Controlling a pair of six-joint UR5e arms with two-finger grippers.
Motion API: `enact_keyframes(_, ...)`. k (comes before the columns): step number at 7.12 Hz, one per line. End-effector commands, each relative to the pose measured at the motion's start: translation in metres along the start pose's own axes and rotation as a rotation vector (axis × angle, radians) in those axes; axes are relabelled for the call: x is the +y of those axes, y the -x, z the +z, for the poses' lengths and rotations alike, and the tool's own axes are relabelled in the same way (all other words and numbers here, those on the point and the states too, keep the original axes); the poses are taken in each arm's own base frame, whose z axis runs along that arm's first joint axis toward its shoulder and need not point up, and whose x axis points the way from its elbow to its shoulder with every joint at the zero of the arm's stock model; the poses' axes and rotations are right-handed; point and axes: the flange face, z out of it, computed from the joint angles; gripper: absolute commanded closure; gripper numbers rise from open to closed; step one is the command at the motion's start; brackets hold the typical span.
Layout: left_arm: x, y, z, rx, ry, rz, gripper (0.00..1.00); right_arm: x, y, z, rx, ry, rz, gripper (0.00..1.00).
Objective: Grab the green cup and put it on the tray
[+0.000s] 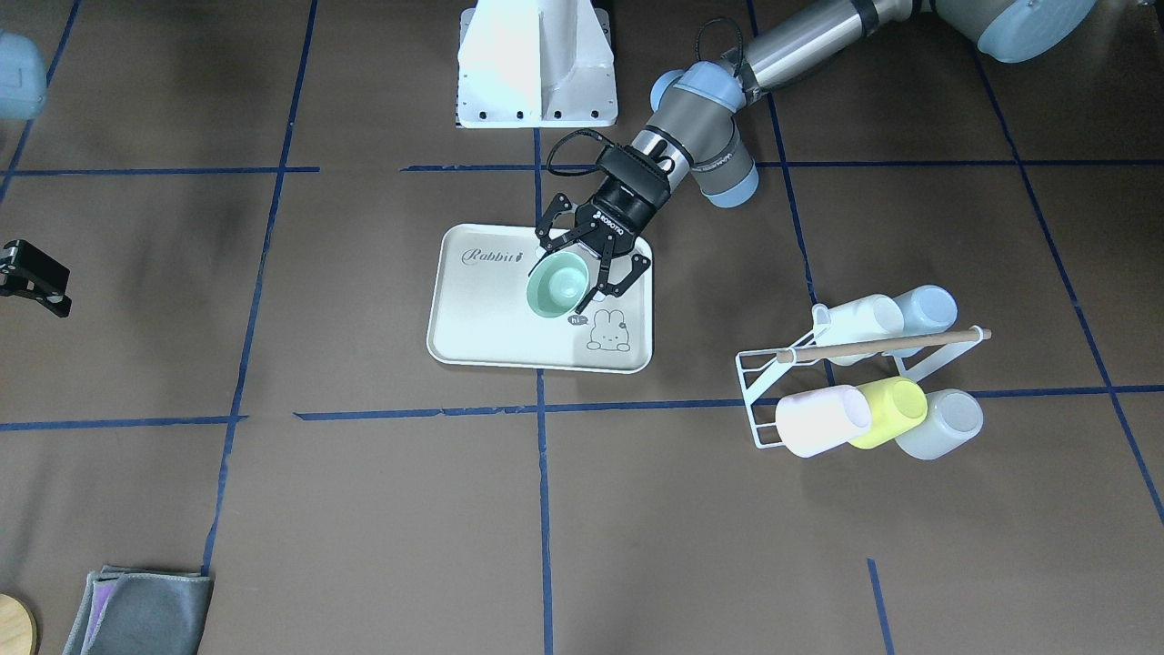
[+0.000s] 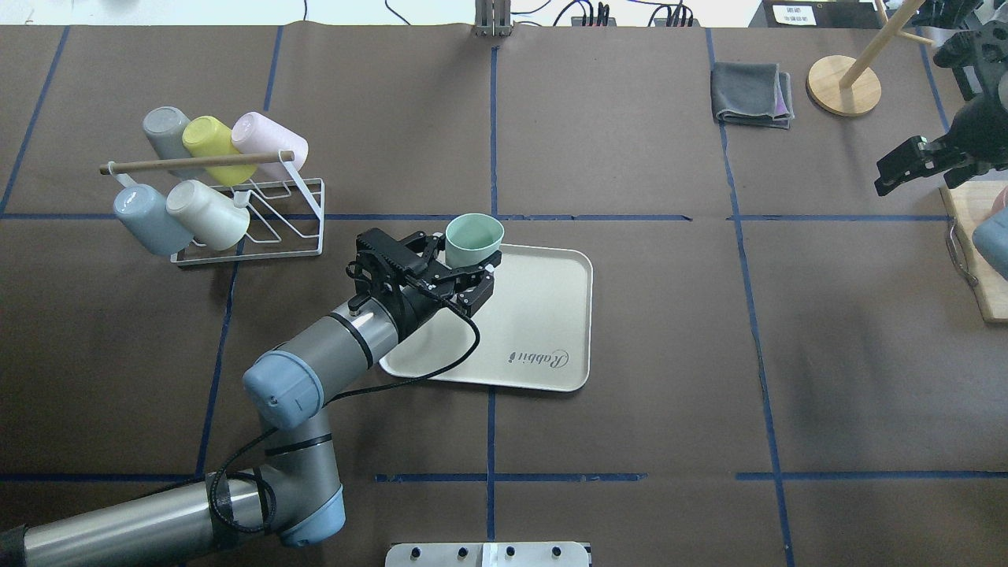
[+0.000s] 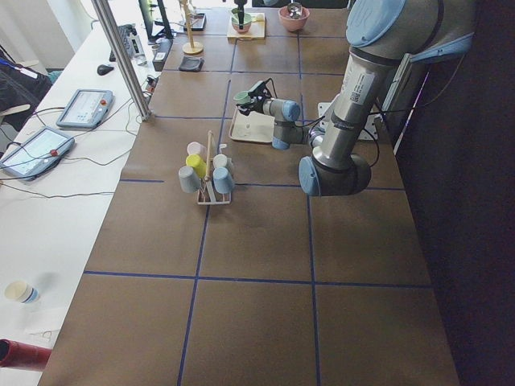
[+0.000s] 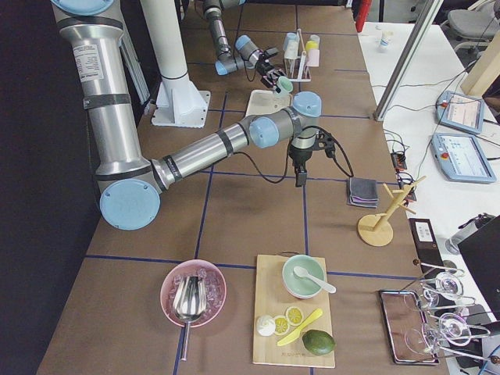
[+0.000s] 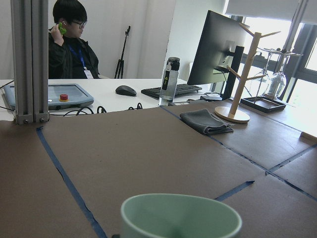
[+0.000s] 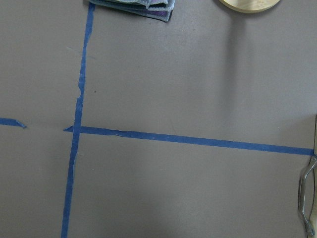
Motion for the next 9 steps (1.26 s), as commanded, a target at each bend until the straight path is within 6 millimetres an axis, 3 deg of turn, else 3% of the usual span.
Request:
enact_keyframes(1,0.013,-0.014,0.0,-0.007,0.0,-0.006,0.67,0.0,-0.001,0.001,0.001,0.003,0.003,0.0)
enact_keyframes(3,0.015,-0.02,0.011,-0.026,-0.009,-0.004,0.66,0.0,-0.001,0.001,0.001,0.003,0.001,0.0)
enact_keyframes(7,0.034,-0.028,0.01,-0.026,0.004,-0.005,0.65,0.0,-0.002,0.002,0.001,0.003,0.001,0.0)
enact_keyframes(9,0.035,-0.027,0.01,-0.028,0.006,-0.003,0.43,0.0,-0.002,0.002,0.002,0.004,0.003,0.0)
